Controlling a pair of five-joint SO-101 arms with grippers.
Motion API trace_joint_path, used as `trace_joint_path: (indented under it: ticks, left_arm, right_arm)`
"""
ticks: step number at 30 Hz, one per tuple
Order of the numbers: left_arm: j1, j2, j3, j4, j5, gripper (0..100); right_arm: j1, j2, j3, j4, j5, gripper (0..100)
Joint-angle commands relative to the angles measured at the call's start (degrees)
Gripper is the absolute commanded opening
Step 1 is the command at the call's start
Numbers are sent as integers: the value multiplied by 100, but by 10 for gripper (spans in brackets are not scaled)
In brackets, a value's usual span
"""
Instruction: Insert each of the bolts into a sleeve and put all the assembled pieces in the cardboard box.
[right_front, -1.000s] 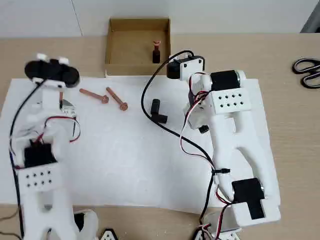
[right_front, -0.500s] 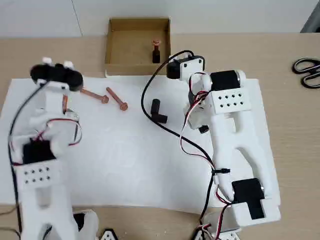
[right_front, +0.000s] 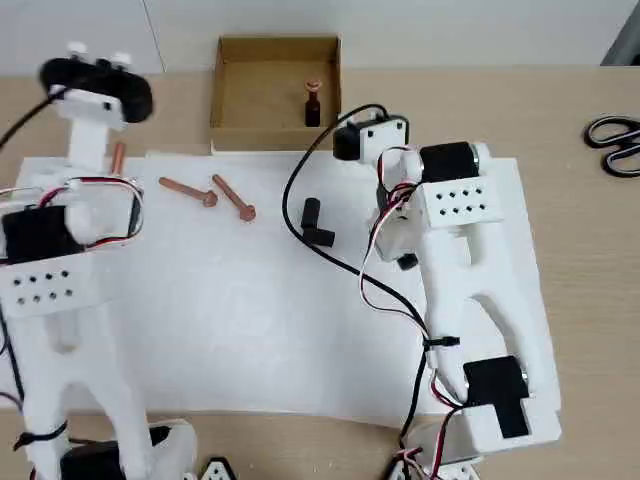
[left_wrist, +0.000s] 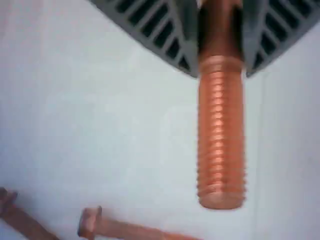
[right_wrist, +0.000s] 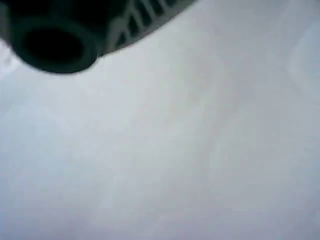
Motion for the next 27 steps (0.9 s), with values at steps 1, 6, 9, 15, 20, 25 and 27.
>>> trace_joint_path:
  ticks: [1,6,9,15,20,25,27]
  left_arm:
    - [211,-18,-75,-62,-1292,6]
    - [484,-18,646,-264,-2576,6]
    - [580,-18,1191,-677,-3077,6]
    - [624,-9,2457,-2233,-3886,6]
    - [624,-9,3292,-3138,-4088,6]
    - [615,-9,3855,-3815,-4088,7]
    - [624,-9,3952,-3815,-4088,7]
  right_arm:
    - [31,-347,0,-13,-62,4]
    - [31,-365,26,-13,-62,4]
    - [31,-365,26,-13,-62,4]
    - [31,-365,26,-4,-62,4]
    - [31,-356,26,-4,-62,4]
    - [40,-374,26,-4,-62,4]
    - [40,-374,26,-4,-62,4]
